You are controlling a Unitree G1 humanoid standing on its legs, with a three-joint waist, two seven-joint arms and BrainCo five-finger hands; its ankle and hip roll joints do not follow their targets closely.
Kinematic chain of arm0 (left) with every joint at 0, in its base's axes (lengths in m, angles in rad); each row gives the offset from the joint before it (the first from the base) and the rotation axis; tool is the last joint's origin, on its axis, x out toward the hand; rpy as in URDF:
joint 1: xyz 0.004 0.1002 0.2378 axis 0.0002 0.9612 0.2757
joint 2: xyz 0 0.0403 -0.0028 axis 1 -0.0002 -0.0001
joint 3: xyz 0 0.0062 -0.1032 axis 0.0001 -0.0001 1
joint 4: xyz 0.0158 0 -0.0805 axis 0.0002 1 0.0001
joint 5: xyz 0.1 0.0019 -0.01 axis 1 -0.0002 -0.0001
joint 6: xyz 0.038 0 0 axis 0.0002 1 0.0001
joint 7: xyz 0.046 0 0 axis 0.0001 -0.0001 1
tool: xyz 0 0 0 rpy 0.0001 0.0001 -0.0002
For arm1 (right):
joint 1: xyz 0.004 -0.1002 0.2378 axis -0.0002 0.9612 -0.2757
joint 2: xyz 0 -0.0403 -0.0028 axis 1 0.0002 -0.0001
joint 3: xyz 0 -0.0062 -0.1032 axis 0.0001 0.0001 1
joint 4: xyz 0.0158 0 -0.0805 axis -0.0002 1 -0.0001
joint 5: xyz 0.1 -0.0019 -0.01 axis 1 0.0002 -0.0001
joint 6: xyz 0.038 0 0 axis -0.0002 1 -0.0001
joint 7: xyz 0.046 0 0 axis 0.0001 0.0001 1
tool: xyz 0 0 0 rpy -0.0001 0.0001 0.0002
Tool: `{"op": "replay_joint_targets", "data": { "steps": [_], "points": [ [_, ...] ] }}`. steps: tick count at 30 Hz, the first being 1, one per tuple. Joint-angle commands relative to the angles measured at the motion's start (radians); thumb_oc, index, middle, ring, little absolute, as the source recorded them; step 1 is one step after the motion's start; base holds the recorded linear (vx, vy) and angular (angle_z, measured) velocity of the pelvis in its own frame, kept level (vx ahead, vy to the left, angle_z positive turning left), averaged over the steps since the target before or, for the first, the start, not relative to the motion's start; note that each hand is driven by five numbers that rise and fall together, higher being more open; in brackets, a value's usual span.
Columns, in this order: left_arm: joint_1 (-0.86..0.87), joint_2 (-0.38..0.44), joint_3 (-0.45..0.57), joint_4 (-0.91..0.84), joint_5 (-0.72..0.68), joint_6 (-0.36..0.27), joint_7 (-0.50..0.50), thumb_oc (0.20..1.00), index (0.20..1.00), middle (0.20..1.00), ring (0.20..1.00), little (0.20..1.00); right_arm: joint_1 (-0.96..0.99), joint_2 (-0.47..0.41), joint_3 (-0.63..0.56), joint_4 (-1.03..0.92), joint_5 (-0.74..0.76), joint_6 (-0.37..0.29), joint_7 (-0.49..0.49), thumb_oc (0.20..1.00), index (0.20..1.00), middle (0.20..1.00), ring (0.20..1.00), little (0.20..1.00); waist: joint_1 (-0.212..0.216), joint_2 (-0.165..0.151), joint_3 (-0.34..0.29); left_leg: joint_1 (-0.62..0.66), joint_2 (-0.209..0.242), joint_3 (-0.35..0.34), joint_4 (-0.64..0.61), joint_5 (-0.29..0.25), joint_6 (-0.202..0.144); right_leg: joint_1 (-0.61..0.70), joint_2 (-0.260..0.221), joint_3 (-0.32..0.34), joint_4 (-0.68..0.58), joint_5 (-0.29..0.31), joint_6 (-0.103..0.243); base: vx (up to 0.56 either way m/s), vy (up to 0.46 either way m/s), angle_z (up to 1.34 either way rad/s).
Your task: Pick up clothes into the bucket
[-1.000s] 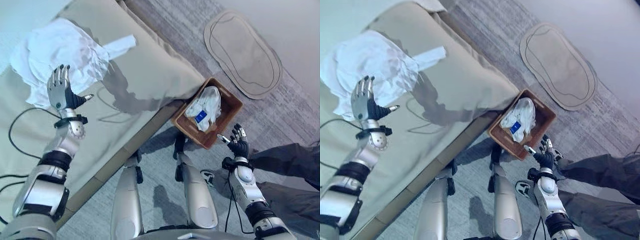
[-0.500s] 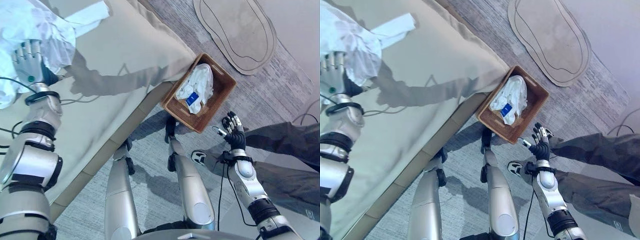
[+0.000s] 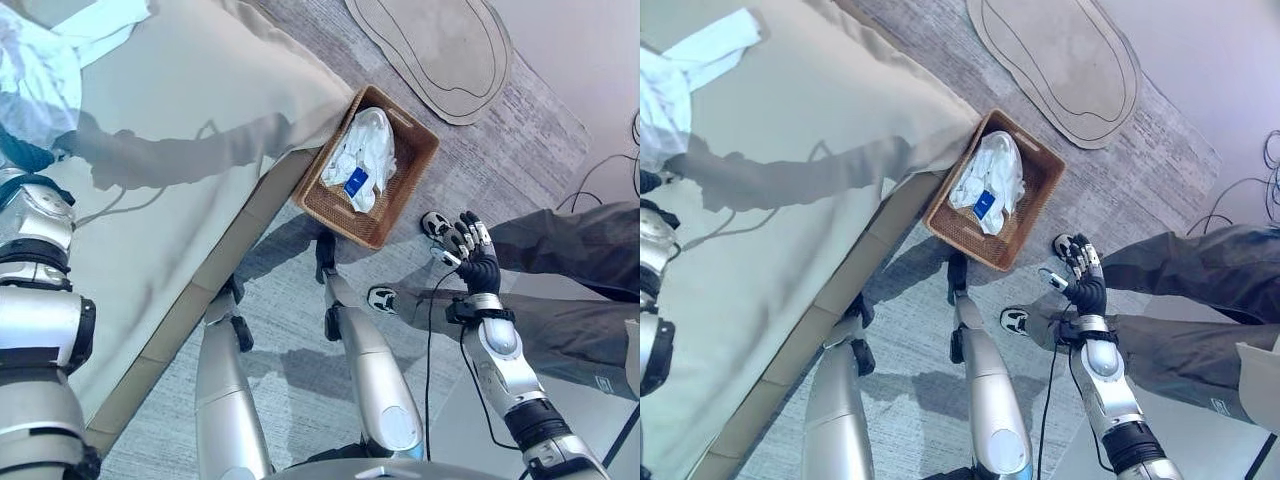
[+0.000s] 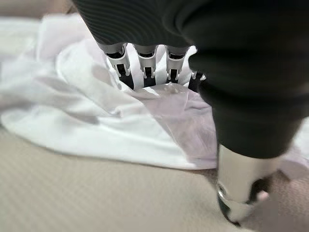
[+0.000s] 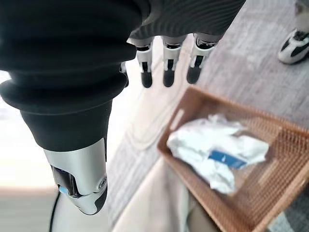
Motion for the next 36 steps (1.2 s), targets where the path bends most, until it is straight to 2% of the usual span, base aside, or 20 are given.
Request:
{"op": "replay_joint_targets", "data": {
  "steps": [1, 11, 19, 21, 22, 23, 25, 29, 30, 32, 36],
  "points": [
    [0.027, 0.016, 0.032, 0.051, -0.076, -0.011, -0.052, 0.200, 0.200, 0.200, 0.200, 0.200, 0.027, -0.028, -0.056, -0.033, 0.023, -0.021, 0.013, 1.000, 1.000, 1.000, 1.000, 1.000, -0.007, 0.028, -0.061, -0.006, -0.032, -0.033, 0.033, -0.055, -0.007, 0.086, -0.125, 0.031, -0.016, 0.028, 0.135, 0.01, -0.008, 0.10],
    [0.043, 0.031, 0.025, 0.020, -0.087, -0.043, -0.069, 0.200, 0.200, 0.200, 0.200, 0.200, 0.028, -0.023, -0.063, -0.028, 0.033, -0.020, 0.026, 1.000, 1.000, 1.000, 1.000, 1.000, 0.001, 0.028, -0.058, -0.008, -0.033, -0.036, 0.035, -0.055, -0.006, 0.094, -0.125, 0.019, -0.019, 0.032, 0.135, 0.00, -0.005, 0.03],
    [0.086, -0.017, 0.022, -0.144, -0.109, -0.136, -0.027, 0.200, 0.200, 0.200, 0.200, 0.200, 0.032, -0.007, -0.064, 0.006, 0.011, -0.024, 0.025, 1.000, 1.000, 1.000, 1.000, 1.000, 0.025, 0.045, -0.055, 0.026, -0.042, -0.040, 0.020, -0.053, -0.004, 0.121, -0.136, 0.006, -0.011, 0.020, 0.134, 0.00, -0.002, 0.00],
    [0.135, -0.039, 0.042, -0.253, -0.105, -0.167, -0.009, 0.200, 0.200, 0.200, 0.200, 0.200, 0.036, 0.002, -0.070, 0.025, 0.005, -0.024, 0.025, 1.000, 1.000, 1.000, 1.000, 1.000, 0.038, 0.052, -0.054, 0.044, -0.047, -0.043, 0.012, -0.051, -0.004, 0.140, -0.139, -0.001, -0.008, 0.015, 0.134, 0.00, -0.010, 0.02],
    [0.174, -0.047, 0.057, -0.349, -0.094, -0.172, 0.008, 0.200, 0.200, 0.200, 0.200, 0.200, 0.038, 0.004, -0.074, 0.034, 0.000, -0.023, 0.022, 1.000, 1.000, 1.000, 1.000, 1.000, 0.046, 0.055, -0.055, 0.057, -0.050, -0.046, 0.002, -0.048, -0.005, 0.150, -0.142, -0.006, -0.008, 0.012, 0.134, -0.06, -0.020, 0.05],
    [0.216, -0.061, 0.077, -0.446, -0.091, -0.189, 0.015, 0.200, 0.200, 0.200, 0.200, 0.200, 0.039, 0.010, -0.081, 0.037, -0.006, -0.022, 0.021, 1.000, 1.000, 1.000, 1.000, 1.000, 0.053, 0.054, -0.050, 0.058, -0.058, -0.039, -0.006, -0.018, 0.004, 0.148, -0.152, -0.013, -0.007, 0.028, 0.127, -0.05, -0.032, 0.12],
    [0.323, -0.100, 0.122, -0.622, -0.065, -0.216, 0.028, 0.200, 0.200, 0.200, 0.200, 0.200, 0.037, 0.017, -0.093, 0.062, -0.018, -0.019, 0.015, 1.000, 1.000, 1.000, 1.000, 1.000, 0.073, 0.059, -0.051, 0.090, -0.062, -0.045, -0.017, -0.016, 0.003, 0.176, -0.155, -0.023, -0.003, 0.019, 0.123, 0.00, -0.053, 0.13],
    [0.508, -0.194, 0.177, -0.901, -0.050, -0.263, -0.007, 0.200, 0.200, 0.200, 0.200, 0.200, 0.037, 0.019, -0.111, 0.075, -0.041, -0.002, 0.017, 1.000, 1.000, 1.000, 1.000, 1.000, 0.109, 0.068, -0.060, 0.172, -0.067, -0.054, -0.045, -0.016, 0.003, 0.247, -0.156, -0.031, -0.004, 0.005, 0.115, 0.04, -0.050, 0.11],
    [0.509, -0.194, 0.178, -0.901, -0.050, -0.263, -0.008, 0.200, 0.200, 0.200, 0.200, 0.200, 0.037, 0.018, -0.111, 0.075, -0.041, -0.002, 0.017, 1.000, 1.000, 1.000, 1.000, 1.000, 0.109, 0.068, -0.060, 0.172, -0.067, -0.054, -0.045, -0.016, 0.003, 0.248, -0.156, -0.032, -0.004, 0.005, 0.115, 0.05, -0.007, 0.12],
    [0.608, -0.244, 0.195, -1.055, -0.073, -0.307, -0.050, 0.200, 0.200, 0.200, 0.200, 0.200, 0.043, 0.010, -0.121, 0.070, -0.075, 0.010, 0.022, 1.000, 1.000, 1.000, 1.000, 1.000, 0.128, 0.079, -0.068, 0.224, -0.072, -0.056, -0.068, -0.013, 0.005, 0.289, -0.158, -0.034, -0.006, -0.005, 0.109, 0.04, -0.011, 0.08],
    [0.671, -0.331, 0.179, -1.199, -0.158, -0.350, -0.114, 0.200, 0.200, 0.200, 0.200, 0.200, 0.022, 0.011, -0.121, 0.098, -0.103, 0.027, 0.021, 1.000, 1.000, 1.000, 1.000, 1.000, 0.148, 0.091, -0.078, 0.286, -0.078, -0.065, -0.100, -0.004, 0.007, 0.341, -0.160, -0.046, -0.007, -0.019, 0.101, 0.02, -0.040, 0.04]
  ]
}}
